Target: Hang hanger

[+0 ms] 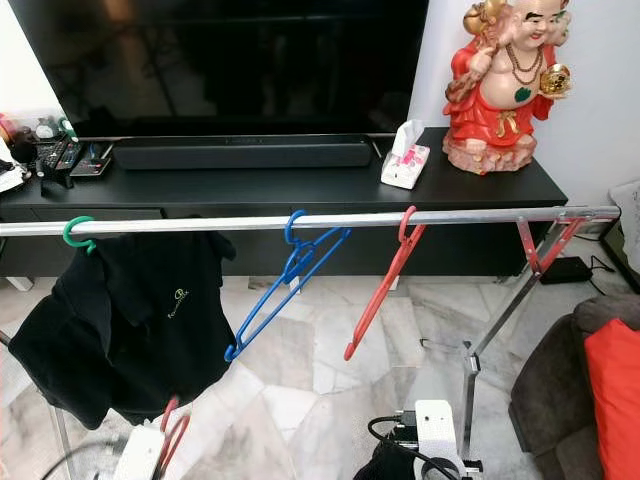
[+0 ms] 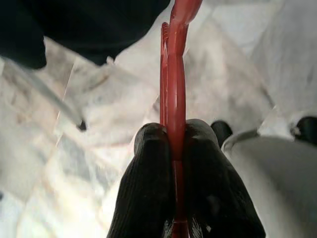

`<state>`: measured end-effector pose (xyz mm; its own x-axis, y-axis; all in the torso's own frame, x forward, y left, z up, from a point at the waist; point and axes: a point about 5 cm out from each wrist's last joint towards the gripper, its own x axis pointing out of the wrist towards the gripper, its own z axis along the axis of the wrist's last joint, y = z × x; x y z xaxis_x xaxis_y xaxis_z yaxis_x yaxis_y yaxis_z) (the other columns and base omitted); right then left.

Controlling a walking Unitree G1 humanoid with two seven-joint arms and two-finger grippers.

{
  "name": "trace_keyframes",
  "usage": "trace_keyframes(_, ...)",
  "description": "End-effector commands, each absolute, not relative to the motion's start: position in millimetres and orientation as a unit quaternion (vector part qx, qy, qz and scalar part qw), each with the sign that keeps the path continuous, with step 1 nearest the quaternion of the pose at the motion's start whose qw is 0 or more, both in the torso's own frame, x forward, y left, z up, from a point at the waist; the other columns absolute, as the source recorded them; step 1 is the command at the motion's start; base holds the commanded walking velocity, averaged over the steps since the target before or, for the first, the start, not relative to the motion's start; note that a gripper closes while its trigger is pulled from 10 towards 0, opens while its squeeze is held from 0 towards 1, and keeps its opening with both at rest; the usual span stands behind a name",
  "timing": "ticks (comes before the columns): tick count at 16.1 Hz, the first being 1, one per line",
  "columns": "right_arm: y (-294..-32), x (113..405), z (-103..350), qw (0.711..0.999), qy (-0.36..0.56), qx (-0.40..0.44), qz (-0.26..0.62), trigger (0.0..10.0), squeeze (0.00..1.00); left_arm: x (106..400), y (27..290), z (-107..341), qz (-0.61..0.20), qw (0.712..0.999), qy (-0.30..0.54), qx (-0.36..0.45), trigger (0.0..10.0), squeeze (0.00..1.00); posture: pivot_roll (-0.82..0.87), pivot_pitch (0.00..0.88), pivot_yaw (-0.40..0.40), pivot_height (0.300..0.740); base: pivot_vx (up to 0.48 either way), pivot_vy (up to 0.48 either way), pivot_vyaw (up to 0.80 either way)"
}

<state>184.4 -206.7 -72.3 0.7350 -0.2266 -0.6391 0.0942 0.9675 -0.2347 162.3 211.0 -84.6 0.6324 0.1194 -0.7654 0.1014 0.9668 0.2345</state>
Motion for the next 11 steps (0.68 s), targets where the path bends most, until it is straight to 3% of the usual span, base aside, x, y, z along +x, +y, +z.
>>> trace_keyframes(1,-203.6,189.0,-70.2,0.93,0.346,-0.092,-0.084,10.0,0.0,159.9,214.2,-85.6,0.01,0.889,0.436,0.138,10.0,0.0,-0.06,0.0,-0.005,0.74,0.0,0.0,0.0)
trace_keyframes(9,-202.8,190.0,-69.0,0.933,0.337,-0.091,-0.084,10.0,0.0,158.3,216.1,-86.8,0.02,0.887,0.441,0.137,10.0,0.0,-0.06,0.0,-0.004,0.74,0.0,0.0,0.0)
trace_keyframes(11,-202.7,191.6,-67.7,0.935,0.332,-0.091,-0.085,10.0,0.0,156.2,213.6,-88.1,0.017,0.886,0.443,0.135,10.0,0.0,-0.06,0.0,-0.006,0.74,-0.251,0.0,0.0)
